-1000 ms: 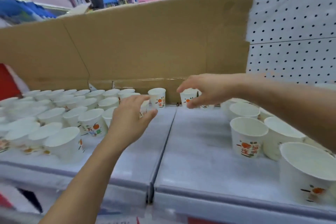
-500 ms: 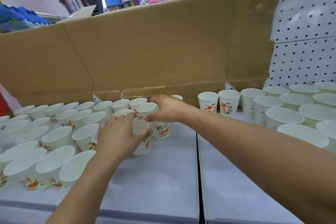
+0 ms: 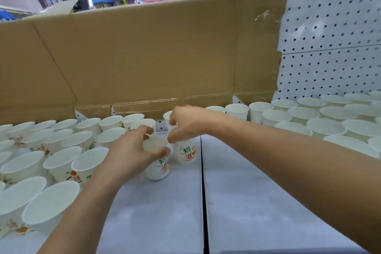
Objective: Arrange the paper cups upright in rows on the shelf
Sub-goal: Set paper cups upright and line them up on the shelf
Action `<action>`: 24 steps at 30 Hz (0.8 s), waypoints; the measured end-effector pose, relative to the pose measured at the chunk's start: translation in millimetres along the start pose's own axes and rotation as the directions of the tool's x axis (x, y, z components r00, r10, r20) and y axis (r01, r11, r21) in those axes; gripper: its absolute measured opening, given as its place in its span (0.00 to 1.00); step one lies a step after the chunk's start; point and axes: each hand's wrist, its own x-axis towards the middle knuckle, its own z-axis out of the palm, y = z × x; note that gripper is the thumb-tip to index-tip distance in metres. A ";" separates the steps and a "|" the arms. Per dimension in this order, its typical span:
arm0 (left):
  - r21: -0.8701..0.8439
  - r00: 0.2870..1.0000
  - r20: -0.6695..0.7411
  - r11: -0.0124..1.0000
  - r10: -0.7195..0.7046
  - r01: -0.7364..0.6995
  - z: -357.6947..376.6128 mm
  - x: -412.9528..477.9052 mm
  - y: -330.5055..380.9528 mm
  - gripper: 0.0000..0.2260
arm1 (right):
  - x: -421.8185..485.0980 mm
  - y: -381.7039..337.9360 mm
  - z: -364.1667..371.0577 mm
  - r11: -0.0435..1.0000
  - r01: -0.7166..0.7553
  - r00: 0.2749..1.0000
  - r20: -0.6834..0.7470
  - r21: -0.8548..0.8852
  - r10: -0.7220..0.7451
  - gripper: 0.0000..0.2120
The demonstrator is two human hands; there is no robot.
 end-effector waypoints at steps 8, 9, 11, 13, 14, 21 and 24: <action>-0.321 0.942 0.258 0.938 0.217 -0.128 37.2 41.9 59.1 0.30 | -37.5 74.3 -30.2 0.959 -0.254 0.964 0.048 -0.126 0.261 0.15; -0.360 0.931 0.284 0.925 0.228 -0.117 42.5 48.8 67.1 0.31 | -39.9 82.6 -32.8 0.953 -0.281 0.956 0.049 -0.117 0.288 0.16; -0.413 0.914 0.320 0.905 0.251 -0.104 52.5 60.8 79.3 0.34 | -44.1 94.3 -36.0 0.944 -0.317 0.946 0.044 -0.090 0.322 0.14; -0.403 0.904 0.334 0.907 0.267 -0.119 60.1 68.5 86.0 0.37 | -46.9 100.5 -38.1 0.937 -0.342 0.939 0.025 -0.068 0.344 0.16; -0.390 0.906 0.329 0.912 0.266 -0.126 62.7 70.6 87.2 0.39 | -48.1 102.5 -38.2 0.937 -0.345 0.938 0.019 -0.061 0.347 0.18; -0.361 0.977 0.174 0.931 0.121 -0.052 70.2 72.2 87.3 0.39 | -47.2 108.8 -35.3 0.935 -0.351 0.936 0.000 -0.052 0.351 0.29; -0.389 0.981 0.166 0.921 0.097 -0.026 73.0 75.5 92.5 0.34 | -44.9 109.6 -34.7 0.929 -0.366 0.931 -0.005 -0.063 0.366 0.29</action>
